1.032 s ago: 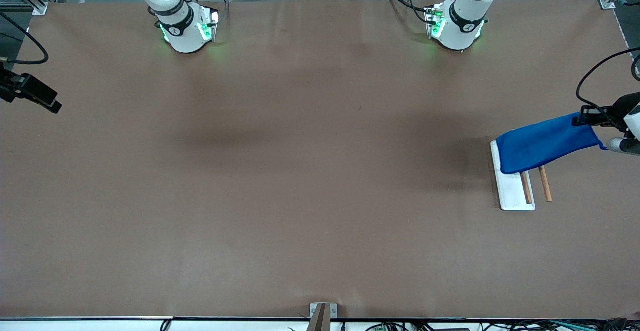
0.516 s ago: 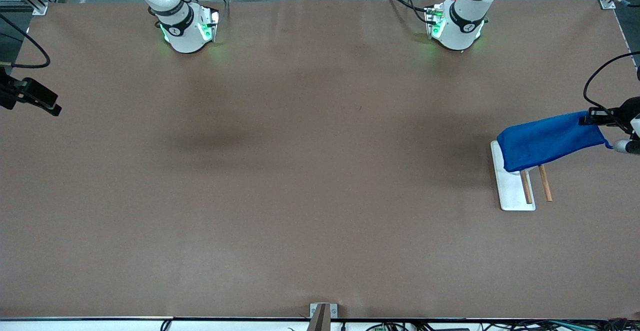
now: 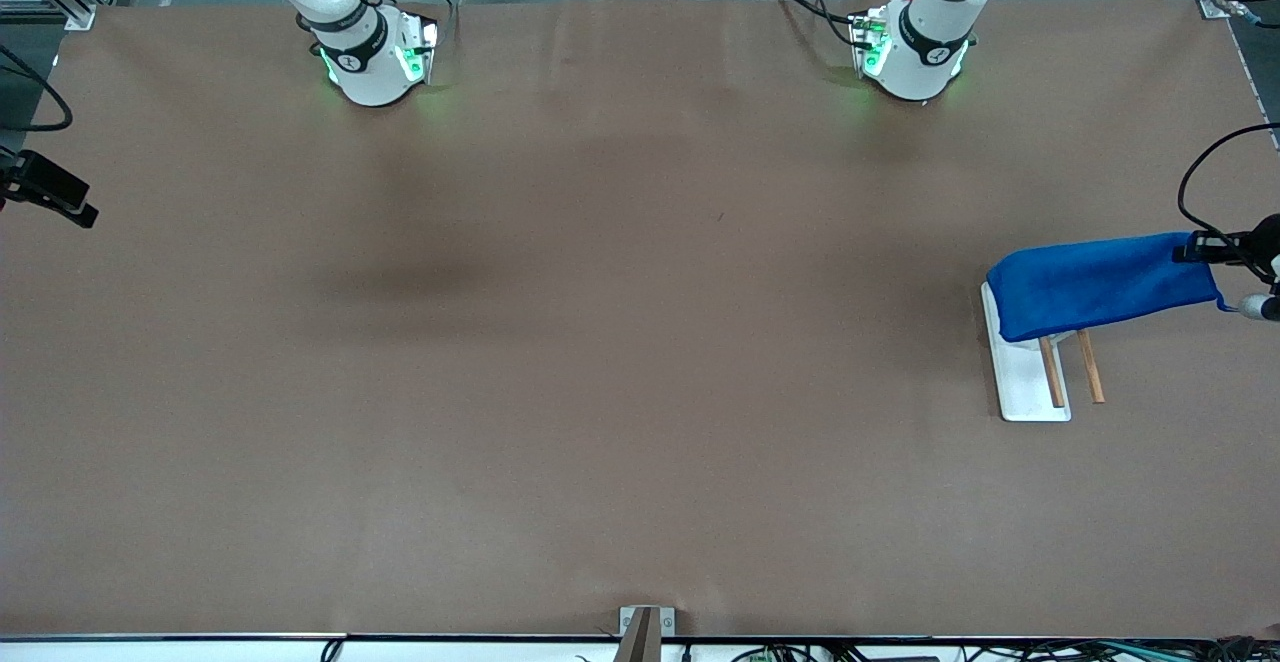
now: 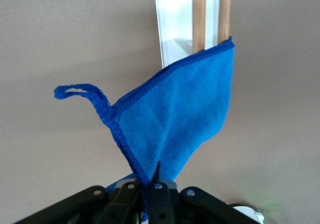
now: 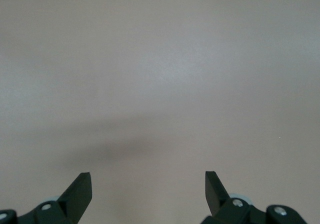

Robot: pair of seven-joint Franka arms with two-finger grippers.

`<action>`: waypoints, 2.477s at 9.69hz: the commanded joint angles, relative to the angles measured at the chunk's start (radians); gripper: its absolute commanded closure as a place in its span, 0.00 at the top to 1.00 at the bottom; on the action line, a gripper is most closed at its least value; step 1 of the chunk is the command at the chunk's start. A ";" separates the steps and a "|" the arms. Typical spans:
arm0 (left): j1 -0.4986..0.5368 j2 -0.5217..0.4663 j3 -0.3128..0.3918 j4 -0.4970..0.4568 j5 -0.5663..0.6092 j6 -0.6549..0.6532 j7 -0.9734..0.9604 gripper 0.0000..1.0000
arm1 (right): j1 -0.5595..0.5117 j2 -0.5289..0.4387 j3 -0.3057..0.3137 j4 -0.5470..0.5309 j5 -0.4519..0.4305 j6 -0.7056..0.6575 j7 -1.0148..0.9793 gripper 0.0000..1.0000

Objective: Right arm passes towel to left arm to hang

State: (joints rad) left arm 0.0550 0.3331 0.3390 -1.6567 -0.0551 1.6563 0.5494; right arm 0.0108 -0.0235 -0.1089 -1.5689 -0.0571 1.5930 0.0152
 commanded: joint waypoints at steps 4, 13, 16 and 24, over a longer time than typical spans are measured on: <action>0.005 0.113 0.014 -0.011 -0.068 0.143 0.018 0.01 | -0.008 -0.032 0.005 -0.036 0.011 0.007 -0.006 1.00; -0.038 -0.023 0.000 0.018 -0.123 0.173 -0.041 1.00 | -0.011 -0.033 0.005 -0.037 0.011 0.013 -0.001 1.00; -0.037 -0.135 -0.183 0.026 0.014 0.189 -0.243 1.00 | -0.066 -0.033 0.037 -0.037 0.013 0.013 0.000 1.00; -0.073 -0.365 -0.397 0.021 0.038 0.077 -0.407 1.00 | -0.080 -0.033 0.094 -0.031 0.054 -0.021 0.089 1.00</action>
State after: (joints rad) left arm -0.0164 -0.0445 -0.0259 -1.6584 -0.0276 1.7700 0.1732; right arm -0.0736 -0.0239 -0.0188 -1.5707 -0.0143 1.5748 0.0759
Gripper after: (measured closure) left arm 0.000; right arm 0.000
